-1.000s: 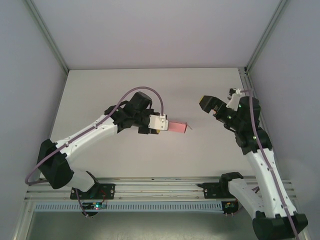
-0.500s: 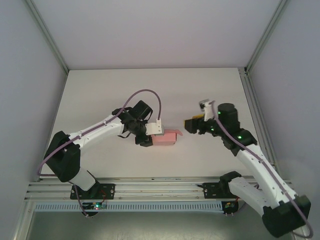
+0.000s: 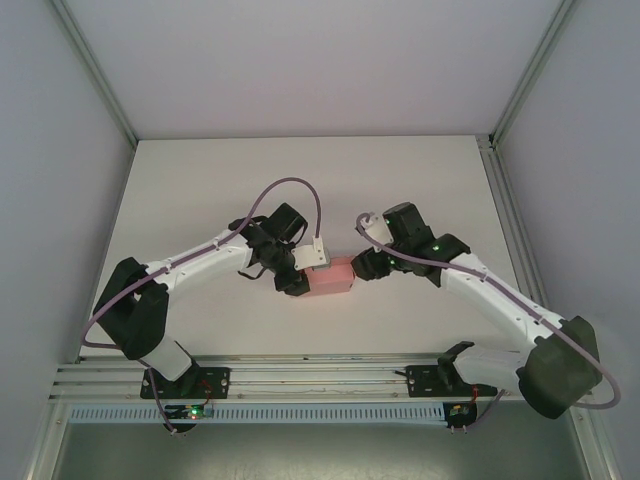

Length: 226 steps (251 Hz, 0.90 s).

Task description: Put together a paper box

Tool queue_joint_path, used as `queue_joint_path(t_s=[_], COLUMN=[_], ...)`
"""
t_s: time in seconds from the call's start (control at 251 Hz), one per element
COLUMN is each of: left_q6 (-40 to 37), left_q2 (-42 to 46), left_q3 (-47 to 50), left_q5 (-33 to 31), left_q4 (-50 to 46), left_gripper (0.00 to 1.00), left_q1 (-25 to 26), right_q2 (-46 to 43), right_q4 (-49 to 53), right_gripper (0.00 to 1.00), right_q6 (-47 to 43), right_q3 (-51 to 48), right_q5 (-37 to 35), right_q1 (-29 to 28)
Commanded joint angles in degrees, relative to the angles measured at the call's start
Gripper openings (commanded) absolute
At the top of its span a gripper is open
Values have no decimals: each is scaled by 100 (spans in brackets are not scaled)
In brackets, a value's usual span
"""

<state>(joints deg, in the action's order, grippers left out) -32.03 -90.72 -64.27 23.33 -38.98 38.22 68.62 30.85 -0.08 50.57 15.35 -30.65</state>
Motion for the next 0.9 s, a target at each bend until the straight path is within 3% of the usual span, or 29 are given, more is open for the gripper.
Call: queue_joint_path(t_s=[0.0, 0.152, 0.223, 0.571, 0.898], left_q6=[57, 195, 226, 267, 330], left_q2=[-25, -25, 25, 159, 200], left_q3=[-51, -33, 16, 55, 103], left_q5=[29, -63, -38, 25, 17], left_q4=[90, 128, 210, 312, 400], left_gripper=[29, 29, 29, 28, 28], left_q1=[-50, -45, -46, -43, -50], right_q2=[162, 274, 257, 480, 699], right_q4=[-214, -106, 34, 49, 127], right_gripper=[49, 21, 14, 18, 12], right_q6=[-212, -145, -74, 126, 108], right_q3=[182, 336, 405, 445, 586], right_q5=[126, 324, 359, -361, -172], right_q1=[-72, -106, -173, -413, -476])
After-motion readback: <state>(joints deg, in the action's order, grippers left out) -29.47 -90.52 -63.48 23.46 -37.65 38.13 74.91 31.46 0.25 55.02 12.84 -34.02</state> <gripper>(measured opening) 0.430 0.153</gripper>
